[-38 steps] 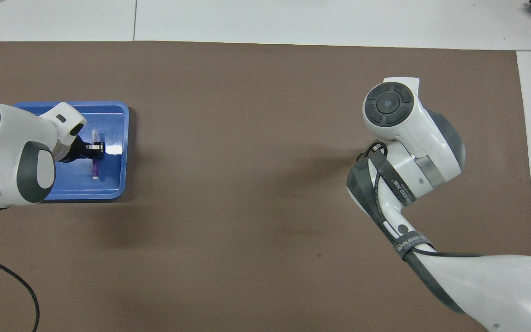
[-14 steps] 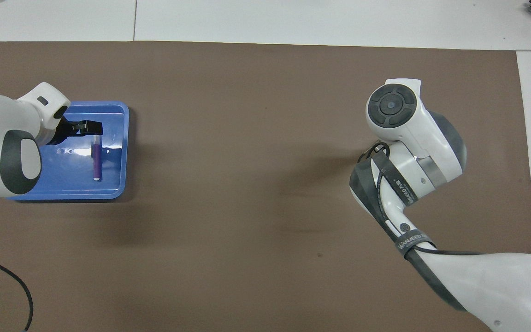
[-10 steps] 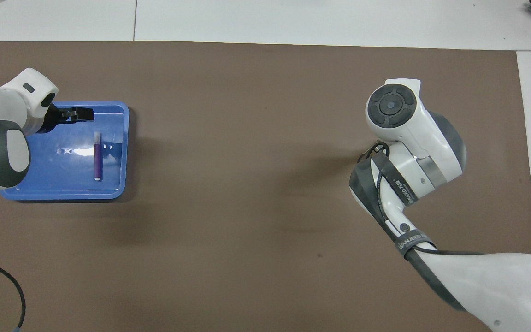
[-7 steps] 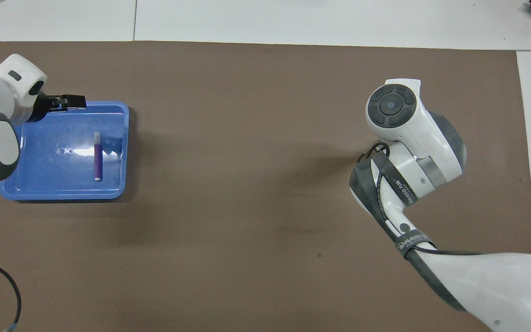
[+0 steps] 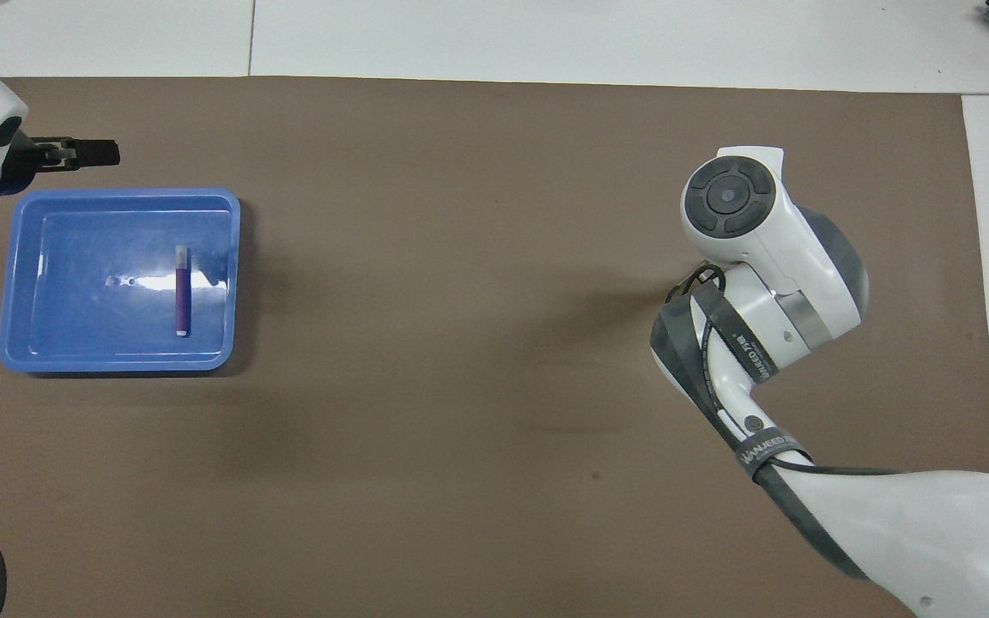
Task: Right arm passes pens to left for tray arrangement
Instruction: 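Grasp the yellow pen in the cup with the right gripper, then carry the yellow pen with the right gripper while the left gripper approaches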
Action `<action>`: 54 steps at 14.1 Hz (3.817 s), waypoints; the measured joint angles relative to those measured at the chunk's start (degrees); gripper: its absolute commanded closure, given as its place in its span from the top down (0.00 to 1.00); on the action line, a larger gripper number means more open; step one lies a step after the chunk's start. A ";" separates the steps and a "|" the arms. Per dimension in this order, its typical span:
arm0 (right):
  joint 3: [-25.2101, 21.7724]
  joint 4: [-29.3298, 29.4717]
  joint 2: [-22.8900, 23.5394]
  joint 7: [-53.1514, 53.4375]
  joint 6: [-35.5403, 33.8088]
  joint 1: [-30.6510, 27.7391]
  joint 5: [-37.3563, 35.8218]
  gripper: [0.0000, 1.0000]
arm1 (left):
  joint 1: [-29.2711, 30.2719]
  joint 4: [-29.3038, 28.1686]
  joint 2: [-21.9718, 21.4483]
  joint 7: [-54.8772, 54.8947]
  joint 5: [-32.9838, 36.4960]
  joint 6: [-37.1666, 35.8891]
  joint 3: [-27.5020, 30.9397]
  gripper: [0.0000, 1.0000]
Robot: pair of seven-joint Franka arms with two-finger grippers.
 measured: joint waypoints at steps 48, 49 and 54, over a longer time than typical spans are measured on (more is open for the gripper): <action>2.05 11.54 -12.19 89.61 6.15 14.37 54.50 0.00 | -0.11 0.60 -16.42 -55.04 -26.38 -48.87 -2.28 1.00; 2.26 11.54 -12.20 92.03 6.15 14.81 54.57 0.00 | -0.49 -0.26 -16.63 -57.58 -27.74 -47.84 -2.29 1.00; 2.69 11.54 -12.20 103.35 6.22 16.96 56.43 0.00 | -3.04 -2.63 -17.39 -66.61 -32.18 -39.75 -2.57 0.99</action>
